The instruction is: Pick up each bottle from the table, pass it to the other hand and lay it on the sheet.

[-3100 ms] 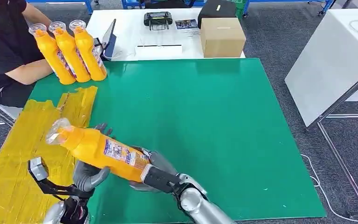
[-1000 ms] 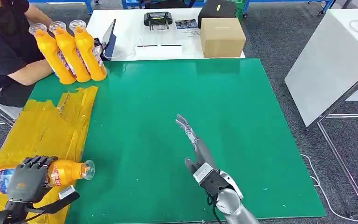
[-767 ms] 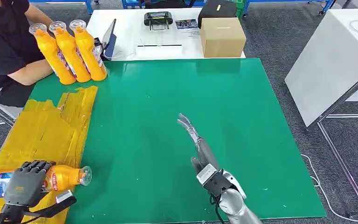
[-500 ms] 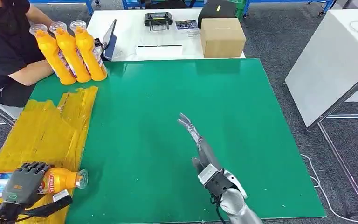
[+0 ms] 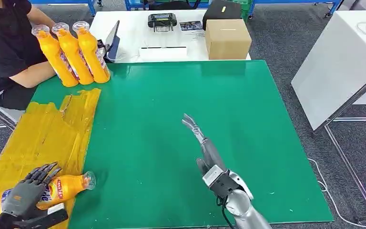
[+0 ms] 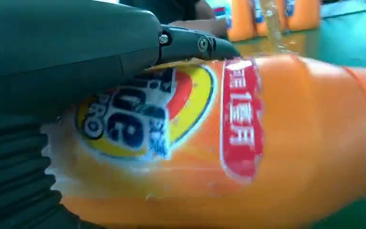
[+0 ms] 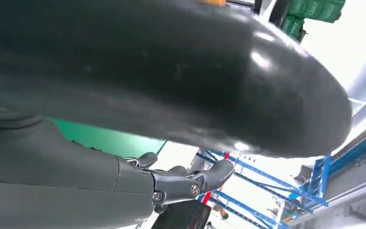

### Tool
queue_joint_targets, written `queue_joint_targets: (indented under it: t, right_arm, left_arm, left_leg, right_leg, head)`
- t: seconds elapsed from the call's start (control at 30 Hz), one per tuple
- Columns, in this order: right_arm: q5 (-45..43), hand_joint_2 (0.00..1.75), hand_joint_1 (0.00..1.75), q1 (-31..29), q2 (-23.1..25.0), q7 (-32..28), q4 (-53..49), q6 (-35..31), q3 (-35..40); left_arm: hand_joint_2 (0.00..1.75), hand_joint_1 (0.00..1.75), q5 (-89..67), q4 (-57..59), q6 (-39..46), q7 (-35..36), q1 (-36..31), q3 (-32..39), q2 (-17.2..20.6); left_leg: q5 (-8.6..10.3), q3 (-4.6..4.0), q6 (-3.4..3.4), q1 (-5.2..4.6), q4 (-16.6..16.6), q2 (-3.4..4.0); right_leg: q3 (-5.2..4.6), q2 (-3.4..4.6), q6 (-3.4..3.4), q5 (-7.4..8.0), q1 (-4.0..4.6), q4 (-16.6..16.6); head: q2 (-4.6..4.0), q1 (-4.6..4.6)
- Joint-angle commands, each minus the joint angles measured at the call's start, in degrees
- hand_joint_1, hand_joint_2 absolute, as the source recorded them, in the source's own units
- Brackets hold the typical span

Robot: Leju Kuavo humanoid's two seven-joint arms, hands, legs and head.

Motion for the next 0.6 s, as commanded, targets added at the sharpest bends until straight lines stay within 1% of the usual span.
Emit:
queue_joint_targets:
  t: [0.03,0.17,0.37,0.43,0.5,0.53,0.57,0.6]
  right_arm:
    - [0.04,0.0,0.0,-3.15,-0.12,0.1,4.23,0.46,-0.51]
    - [-0.04,0.0,0.0,-4.0,0.11,0.1,5.01,0.77,-0.3]
    - [-0.05,0.0,0.0,-4.4,0.25,0.13,5.38,0.89,-0.13]
    - [-0.08,0.0,0.0,-4.24,0.39,0.15,5.23,0.93,-0.06]
    - [0.52,0.0,0.0,-3.46,0.82,0.76,4.38,0.52,-0.23]
    - [1.14,0.0,0.0,-2.88,0.96,1.09,3.79,0.09,-0.28]
    - [1.31,0.0,0.0,-2.45,0.98,1.17,3.31,-0.01,-0.26]
    - [1.34,0.0,0.0,-2.2,1.1,1.19,3.13,-0.03,-0.31]
  left_arm:
    - [0.0,0.0,3.51,-2.38,-3.74,-0.63,4.99,-3.67,1.59]
    - [0.0,0.0,7.93,-5.89,-6.73,-2.01,7.45,-3.3,2.83]
    - [0.0,0.0,8.99,-7.07,-7.11,-2.32,7.95,-2.84,2.41]
    - [0.0,0.0,12.84,-6.94,-6.99,-6.48,6.16,-0.46,-2.08]
    - [0.0,0.0,20.24,-6.83,-7.93,-11.65,1.23,3.51,-10.37]
    - [0.0,0.0,24.9,-7.02,-10.04,-11.65,-0.79,3.9,-12.35]
    - [0.0,0.0,24.07,-6.65,-10.77,-11.42,-2.36,3.84,-13.17]
    - [0.0,0.0,32.68,-9.75,-11.83,-11.65,-2.63,3.15,-13.86]
  left_leg:
    - [-0.03,0.09,0.0,-0.04,-0.05,0.11]
    - [-0.07,0.13,-0.01,0.0,-0.04,0.2]
    - [-0.06,0.12,0.01,0.04,-0.04,0.13]
    - [-0.03,0.09,0.03,-0.01,-0.05,0.09]
    - [0.0,0.12,0.04,-0.02,-0.11,0.04]
    - [0.01,0.12,0.05,0.0,-0.11,0.0]
    - [0.09,0.02,0.05,-0.12,-0.13,-0.2]
    - [0.09,0.03,0.05,-0.11,-0.11,-0.26]
  right_leg:
    - [0.04,0.14,-0.02,0.02,-0.01,-0.06]
    - [0.06,0.24,-0.04,0.02,0.02,-0.06]
    - [0.08,0.16,-0.01,0.03,0.05,-0.09]
    - [0.06,0.12,0.01,0.02,0.01,-0.08]
    - [0.12,0.07,0.02,0.05,0.02,-0.15]
    - [0.15,0.04,0.02,0.06,0.05,-0.19]
    - [0.06,-0.18,0.04,0.03,-0.08,-0.11]
    - [0.03,-0.24,0.03,0.02,-0.09,-0.12]
  head:
    - [0.0,-0.02]
    - [0.0,0.0]
    - [0.0,-0.02]
    - [0.0,-0.02]
    - [0.0,0.0]
    - [0.0,0.0]
    - [0.0,0.0]
    - [0.0,-0.02]
